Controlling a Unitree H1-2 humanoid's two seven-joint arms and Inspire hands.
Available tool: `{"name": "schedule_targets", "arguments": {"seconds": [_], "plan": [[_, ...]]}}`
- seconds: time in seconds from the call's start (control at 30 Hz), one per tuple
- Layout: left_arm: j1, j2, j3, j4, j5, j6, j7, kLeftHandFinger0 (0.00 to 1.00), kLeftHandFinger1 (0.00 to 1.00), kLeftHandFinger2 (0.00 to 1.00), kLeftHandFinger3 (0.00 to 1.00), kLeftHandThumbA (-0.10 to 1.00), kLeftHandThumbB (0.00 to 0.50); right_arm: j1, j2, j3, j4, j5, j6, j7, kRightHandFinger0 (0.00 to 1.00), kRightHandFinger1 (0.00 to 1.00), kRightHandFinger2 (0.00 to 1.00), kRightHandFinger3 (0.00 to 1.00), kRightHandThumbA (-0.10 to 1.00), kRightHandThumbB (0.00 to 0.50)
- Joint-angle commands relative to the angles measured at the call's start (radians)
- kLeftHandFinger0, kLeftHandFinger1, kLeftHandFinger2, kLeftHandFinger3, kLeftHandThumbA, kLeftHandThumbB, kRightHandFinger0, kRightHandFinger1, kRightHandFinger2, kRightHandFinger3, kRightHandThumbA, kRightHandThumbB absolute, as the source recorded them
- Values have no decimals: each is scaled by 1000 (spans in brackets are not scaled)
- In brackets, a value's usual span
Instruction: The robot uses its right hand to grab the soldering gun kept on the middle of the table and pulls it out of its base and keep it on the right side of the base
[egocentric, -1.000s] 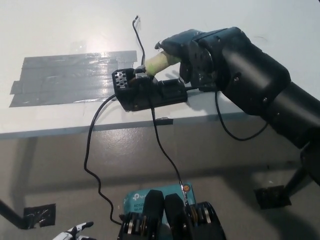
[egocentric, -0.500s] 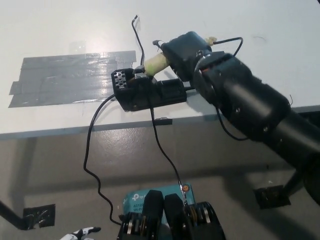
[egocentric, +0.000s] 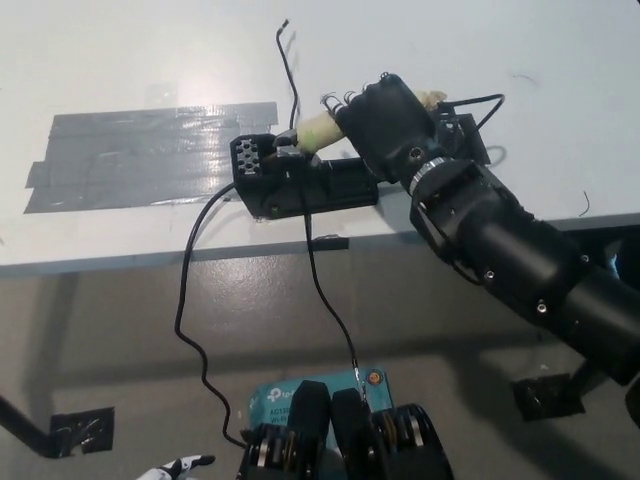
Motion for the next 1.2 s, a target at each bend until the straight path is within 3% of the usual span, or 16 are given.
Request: {"name": "schedule_targets", "arguments": {"seconds": [0.0,0.03,0.1,0.23,0.3,0.37,0.4,0.57,0.6,0.67,0.7,0.8,0.9,1.1,1.13,1.17], "plan": [[-4,26,-7,-19,69,13,-31,668,792,841,899,582,238,22,-88,-19,52,-79,19,-62,0,4,259,267,-21,209],[-3,25,-6,-20,73,13,-33,667,785,837,905,579,235,23,-91,-22,48,-80,14,-66,0,12,281,258,-38,198],[-2,21,-2,-21,83,13,-37,679,803,855,916,572,233,23,-103,-29,35,-83,-8,-91,0,4,312,480,-64,179],[5,18,23,-24,93,13,-53,605,724,798,919,560,235,5,-102,-61,59,-67,-58,-184,0,16,405,450,-87,233],[5,21,19,-27,101,13,-54,646,764,814,891,559,228,-13,-109,-77,61,-64,-80,-220,0,7,259,239,-100,166],[4,24,16,-25,105,13,-54,638,745,793,875,561,226,-37,-112,-85,74,-71,-95,-244,0,3,302,65,-100,72],[5,25,15,-26,108,13,-57,627,733,786,893,567,221,-46,-112,-93,83,-74,-104,-276,0,0,299,3,-100,77],[2,27,9,-22,123,13,-64,660,771,834,930,583,228,-88,-120,-121,107,-58,-156,-298,0,0,356,118,-100,52],[1,25,11,-20,125,13,-71,691,804,874,942,588,224,-112,-127,-132,114,-51,-174,-301,0,32,413,134,-100,2],[1,20,19,-20,129,13,-78,708,817,882,935,575,226,-122,-129,-142,131,-52,-194,-321,0,10,417,213,-100,29],[1,20,22,-17,124,13,-77,704,807,865,923,571,230,-131,-134,-144,133,-68,-180,-330,0,1,392,284,3,110],[4,26,19,-23,130,13,-76,670,773,829,923,574,223,-136,-150,-159,142,-69,-188,-341,0,0,156,304,-78,300],[7,21,24,-19,147,13,-84,714,829,885,950,581,230,-128,-171,-182,156,-62,-208,-367,0,0,136,153,-100,298],[10,30,24,-14,152,13,-88,711,825,877,967,608,232,-89,-193,-232,126,-51,-215,-343,0,0,145,216,-100,252],[10,33,22,-13,154,13,-88,714,821,870,985,611,227,-76,-198,-239,118,-54,-211,-340,0,0,235,269,-100,269],[11,33,20,-14,156,13,-88,713,816,864,997,613,224,-66,-201,-250,113,-49,-211,-337,0,0,141,210,-100,244]]}}
